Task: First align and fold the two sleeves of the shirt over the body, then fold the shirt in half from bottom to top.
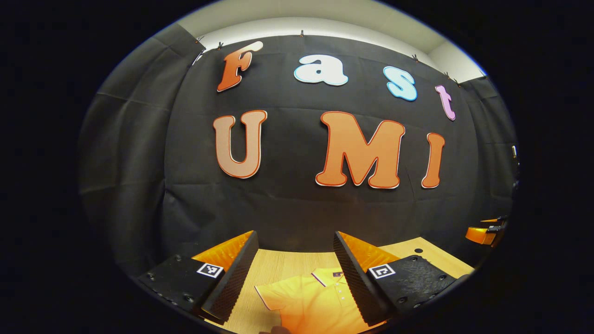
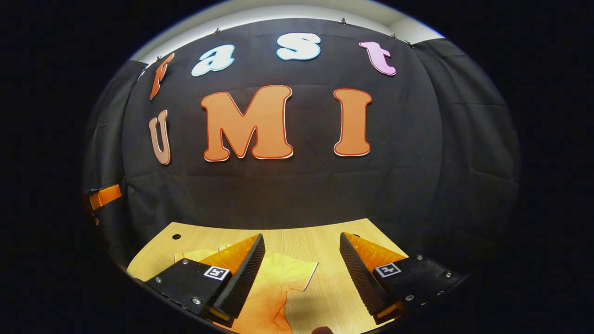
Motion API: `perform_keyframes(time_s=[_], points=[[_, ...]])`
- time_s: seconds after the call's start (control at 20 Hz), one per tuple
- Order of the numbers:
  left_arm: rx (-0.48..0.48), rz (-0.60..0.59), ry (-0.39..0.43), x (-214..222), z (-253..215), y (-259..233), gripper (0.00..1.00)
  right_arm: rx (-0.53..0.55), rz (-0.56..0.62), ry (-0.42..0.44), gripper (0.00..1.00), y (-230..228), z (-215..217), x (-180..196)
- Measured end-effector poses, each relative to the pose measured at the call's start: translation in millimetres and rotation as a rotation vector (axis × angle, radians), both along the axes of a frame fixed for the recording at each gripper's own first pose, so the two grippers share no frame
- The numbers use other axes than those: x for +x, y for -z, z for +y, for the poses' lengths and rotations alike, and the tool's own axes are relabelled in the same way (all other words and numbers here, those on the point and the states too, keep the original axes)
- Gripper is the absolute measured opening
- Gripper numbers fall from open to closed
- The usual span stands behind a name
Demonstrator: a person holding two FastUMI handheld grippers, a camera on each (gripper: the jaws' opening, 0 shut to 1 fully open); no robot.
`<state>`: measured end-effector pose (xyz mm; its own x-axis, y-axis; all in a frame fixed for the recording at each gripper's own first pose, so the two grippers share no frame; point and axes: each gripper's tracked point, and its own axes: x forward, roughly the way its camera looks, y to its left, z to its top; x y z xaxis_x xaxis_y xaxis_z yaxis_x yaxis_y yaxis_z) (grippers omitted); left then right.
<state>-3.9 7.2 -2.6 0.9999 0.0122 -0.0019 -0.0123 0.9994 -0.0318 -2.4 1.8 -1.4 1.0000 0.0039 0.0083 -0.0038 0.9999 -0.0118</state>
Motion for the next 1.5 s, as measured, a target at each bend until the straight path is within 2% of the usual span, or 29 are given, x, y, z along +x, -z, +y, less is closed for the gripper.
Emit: perform_keyframes(time_s=[0.15, 0.3, 0.4, 0.5, 0.6, 0.7, 0.95, 1.2, 1.3, 1.5], points=[[-0.01, 0.014, -0.001, 0.3, 4.1, 9.2, 0.98, 0.013, 0.06, 0.009, 0.98, 14.4, 0.6, 9.1], [-0.023, 0.045, -0.005, 2.9, 12.2, 24.4, 0.98, 0.052, 0.168, 0.01, 0.98, 34.0, -0.5, 29.8], [-0.023, 0.069, -0.009, 4.3, 18.7, 36.0, 0.98, 0.128, 0.211, -0.027, 0.98, 34.8, 4.9, 52.3], [-0.026, 0.068, 0.001, 3.6, 24.3, 37.4, 0.98, 0.226, 0.306, -0.061, 0.98, 45.2, 8.0, 75.7], [-0.034, 0.059, 0.001, 5.2, 33.6, 36.9, 0.98, 0.273, 0.403, -0.033, 0.98, 59.9, -1.4, 103.0], [-0.035, 0.059, -0.009, 7.8, 43.6, 39.2, 0.98, 0.272, 0.5, -0.008, 0.98, 80.2, -7.2, 126.2], [-0.043, 0.076, -0.031, 23.4, 66.4, 48.2, 0.98, 0.283, 0.768, -0.005, 0.98, 148.2, -8.1, 166.1], [-0.063, 0.143, -0.051, 38.0, 79.5, 72.5, 0.98, 0.246, 0.983, 0.106, 0.99, 224.8, -23.9, 189.0], [-0.05, 0.162, -0.064, 41.5, 84.8, 79.8, 0.98, 0.231, 1.056, 0.135, 0.99, 250.6, -25.1, 193.0], [-0.038, 0.191, -0.081, 46.7, 92.1, 89.9, 0.98, 0.218, 1.115, 0.18, 0.99, 279.5, -22.6, 202.3]])
